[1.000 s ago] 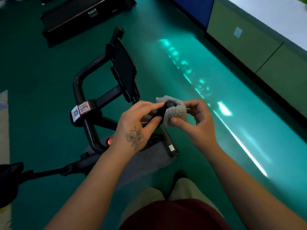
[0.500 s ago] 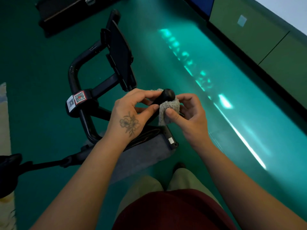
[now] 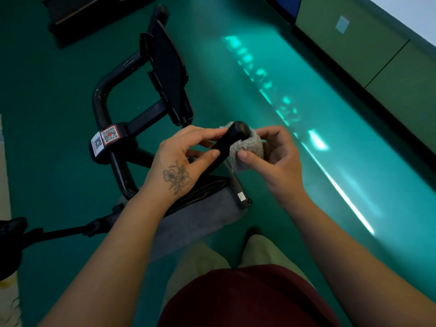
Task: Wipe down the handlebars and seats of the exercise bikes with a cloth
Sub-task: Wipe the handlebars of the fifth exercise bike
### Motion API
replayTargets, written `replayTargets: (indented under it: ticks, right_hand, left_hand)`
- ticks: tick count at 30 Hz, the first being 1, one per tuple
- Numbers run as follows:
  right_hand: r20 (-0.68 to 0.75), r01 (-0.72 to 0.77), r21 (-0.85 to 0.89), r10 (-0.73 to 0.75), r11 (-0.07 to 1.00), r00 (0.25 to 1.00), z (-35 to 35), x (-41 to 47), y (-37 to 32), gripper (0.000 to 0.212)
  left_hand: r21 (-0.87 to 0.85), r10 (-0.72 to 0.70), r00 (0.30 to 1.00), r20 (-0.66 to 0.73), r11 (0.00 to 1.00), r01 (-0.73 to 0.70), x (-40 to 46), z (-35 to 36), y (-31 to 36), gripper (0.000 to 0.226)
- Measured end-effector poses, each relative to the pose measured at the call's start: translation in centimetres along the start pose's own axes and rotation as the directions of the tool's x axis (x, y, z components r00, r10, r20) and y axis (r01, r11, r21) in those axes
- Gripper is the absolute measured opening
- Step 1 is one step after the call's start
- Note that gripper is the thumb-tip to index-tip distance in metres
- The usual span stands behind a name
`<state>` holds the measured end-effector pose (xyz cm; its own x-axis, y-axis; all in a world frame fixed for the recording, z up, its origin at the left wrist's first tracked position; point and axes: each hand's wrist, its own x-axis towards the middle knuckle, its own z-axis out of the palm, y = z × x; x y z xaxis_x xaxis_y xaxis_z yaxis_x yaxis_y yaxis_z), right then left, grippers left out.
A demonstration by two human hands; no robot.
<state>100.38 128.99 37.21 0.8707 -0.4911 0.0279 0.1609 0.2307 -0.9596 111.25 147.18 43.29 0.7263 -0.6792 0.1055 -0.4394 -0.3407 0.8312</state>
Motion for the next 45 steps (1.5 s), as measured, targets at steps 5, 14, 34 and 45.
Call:
replayTargets:
  ticks: [5,14,34,45]
  right_hand:
    - [-0.030,0.018,-0.015,-0.018,1.000,0.999,0.8,-0.2,0.4,0.045]
    - [-0.080,-0.011,-0.101,0.003,0.995,0.997,2.9,-2.4,2.3,0.048]
    - [-0.181,0.082,-0.204,-0.120,0.976,0.976,3.9,-3.6,1.5,0.045]
    - [-0.230,0.029,-0.243,-0.086,0.970,0.969,6.1,-4.3,2.6,0.041]
  left_hand:
    - [-0.024,-0.003,0.999,0.049,1.000,0.004,-0.5,-0.5,-1.1,0.046]
    - [-0.026,0.045,0.984,0.173,0.999,-0.041,-0.4,-2.0,-1.9,0.059]
    - [-0.097,0.073,0.962,0.261,0.994,-0.049,0.1,-3.1,-3.6,0.062]
    - [-0.085,0.101,0.957,0.272,0.993,-0.080,-0.2,-3.4,-3.9,0.059]
